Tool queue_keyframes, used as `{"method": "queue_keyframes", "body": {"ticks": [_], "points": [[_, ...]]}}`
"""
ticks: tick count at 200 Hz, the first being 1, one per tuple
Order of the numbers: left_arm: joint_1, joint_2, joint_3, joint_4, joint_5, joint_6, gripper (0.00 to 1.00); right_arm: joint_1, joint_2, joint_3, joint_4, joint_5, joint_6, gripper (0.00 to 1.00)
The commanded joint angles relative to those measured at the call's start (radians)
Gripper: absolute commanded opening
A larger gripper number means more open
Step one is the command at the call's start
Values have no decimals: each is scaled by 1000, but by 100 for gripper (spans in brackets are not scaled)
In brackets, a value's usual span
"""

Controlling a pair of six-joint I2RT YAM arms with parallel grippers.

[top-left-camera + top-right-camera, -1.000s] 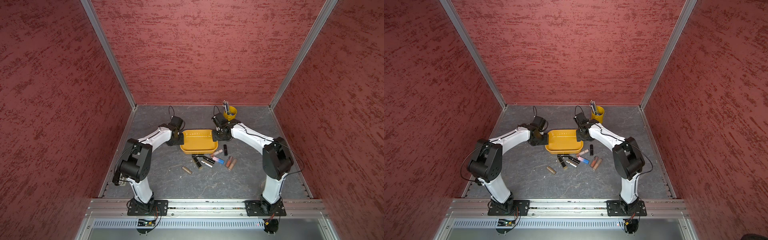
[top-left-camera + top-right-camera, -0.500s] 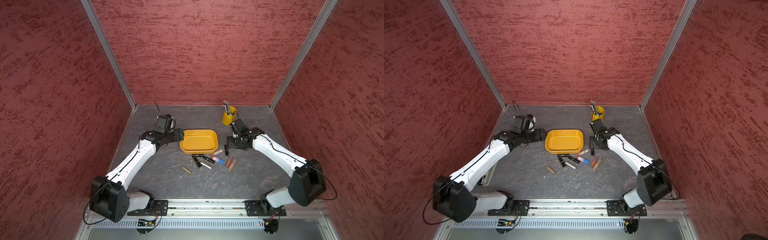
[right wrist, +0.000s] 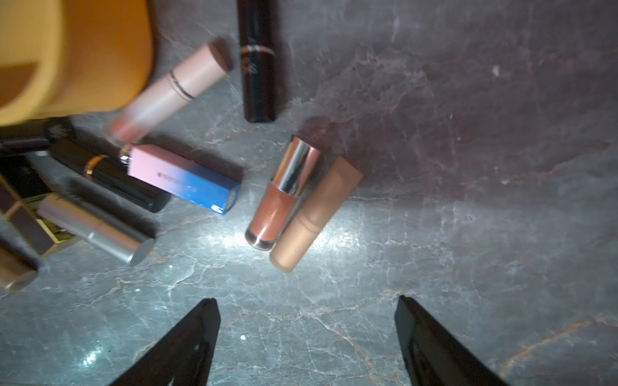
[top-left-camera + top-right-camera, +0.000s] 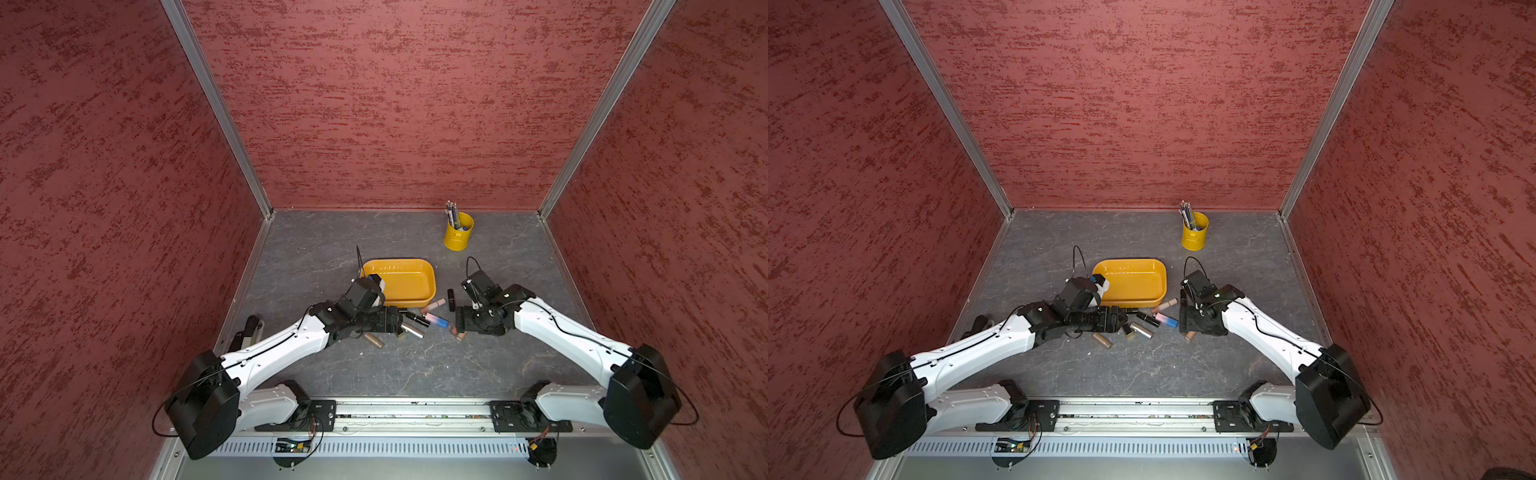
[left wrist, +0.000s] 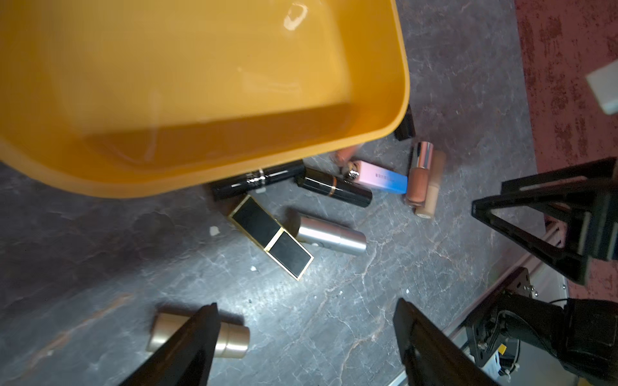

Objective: Put the lipstick into the storage box
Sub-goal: Pick up the lipstick at the center of the board.

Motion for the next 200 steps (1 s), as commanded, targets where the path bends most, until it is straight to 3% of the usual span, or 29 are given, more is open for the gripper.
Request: {"method": "queue_keyframes", "body": {"ticks": [1, 53, 118, 166, 200], "points": [[-46, 7, 0, 55, -42, -44, 86, 1, 13, -38, 37, -10, 64, 83], [-67, 36, 19, 57, -50, -43, 87, 2, 72, -63, 106, -9, 75, 74], [-65, 47, 29, 46, -53, -45, 87, 3, 154, -42, 145, -3, 63, 71], [-66, 48, 28, 46, -55, -44, 88, 3, 153, -51, 133, 28, 54, 69], [-66, 53, 32, 46, -55, -45, 88, 2, 157, -59, 129, 50, 47, 62]]}}
